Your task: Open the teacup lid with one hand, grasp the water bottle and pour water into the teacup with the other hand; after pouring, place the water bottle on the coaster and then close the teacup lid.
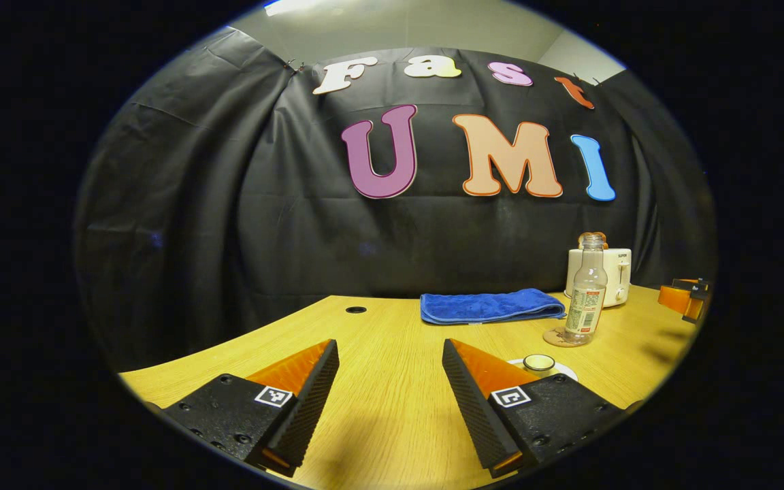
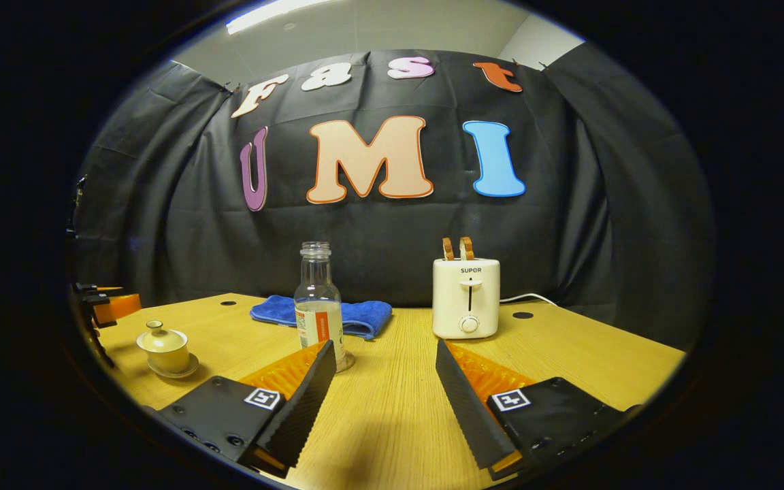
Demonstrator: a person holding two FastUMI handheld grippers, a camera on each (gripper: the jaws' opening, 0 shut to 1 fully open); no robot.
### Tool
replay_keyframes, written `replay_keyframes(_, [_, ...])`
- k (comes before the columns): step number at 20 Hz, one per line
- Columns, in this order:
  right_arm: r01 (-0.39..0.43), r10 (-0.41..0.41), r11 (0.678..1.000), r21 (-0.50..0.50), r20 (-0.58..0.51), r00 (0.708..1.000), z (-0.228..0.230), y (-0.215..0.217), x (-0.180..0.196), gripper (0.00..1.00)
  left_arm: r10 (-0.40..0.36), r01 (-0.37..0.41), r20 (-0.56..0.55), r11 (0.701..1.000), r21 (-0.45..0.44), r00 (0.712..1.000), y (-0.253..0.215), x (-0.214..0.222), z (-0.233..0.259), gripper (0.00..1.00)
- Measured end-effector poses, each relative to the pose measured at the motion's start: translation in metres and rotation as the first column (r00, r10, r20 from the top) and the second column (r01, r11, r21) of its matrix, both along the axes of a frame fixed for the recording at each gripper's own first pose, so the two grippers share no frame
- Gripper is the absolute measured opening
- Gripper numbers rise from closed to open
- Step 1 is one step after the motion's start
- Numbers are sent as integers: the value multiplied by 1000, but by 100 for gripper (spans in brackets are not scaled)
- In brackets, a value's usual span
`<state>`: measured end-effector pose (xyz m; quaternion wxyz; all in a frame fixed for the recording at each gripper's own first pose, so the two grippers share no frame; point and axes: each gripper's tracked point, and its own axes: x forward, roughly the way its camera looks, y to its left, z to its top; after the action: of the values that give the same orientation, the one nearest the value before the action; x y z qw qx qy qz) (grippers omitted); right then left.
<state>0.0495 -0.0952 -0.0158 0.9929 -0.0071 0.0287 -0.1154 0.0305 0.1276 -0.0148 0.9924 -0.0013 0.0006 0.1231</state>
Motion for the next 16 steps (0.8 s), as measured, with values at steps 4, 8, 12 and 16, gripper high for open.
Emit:
replay_keyframes(4, [-3, 3, 1000, 0, 0, 1000, 1, 1, 0, 95, 0, 0, 0, 1000, 0, 1000, 0, 0, 0, 90])
replay_keyframes(8, [-3, 3, 1000, 0, 0, 1000, 0, 1, 1, 95, 0, 0, 0, 1000, 0, 1000, 0, 0, 0, 90])
replay_keyframes(12, [-3, 3, 1000, 0, 0, 1000, 0, 1, 0, 95, -1, 1, 0, 1000, 0, 1000, 0, 0, 0, 90])
replay_keyframes(16, [-3, 3, 1000, 1, 0, 1000, 0, 1, 0, 95, -1, 1, 0, 1000, 0, 1000, 0, 0, -1, 90])
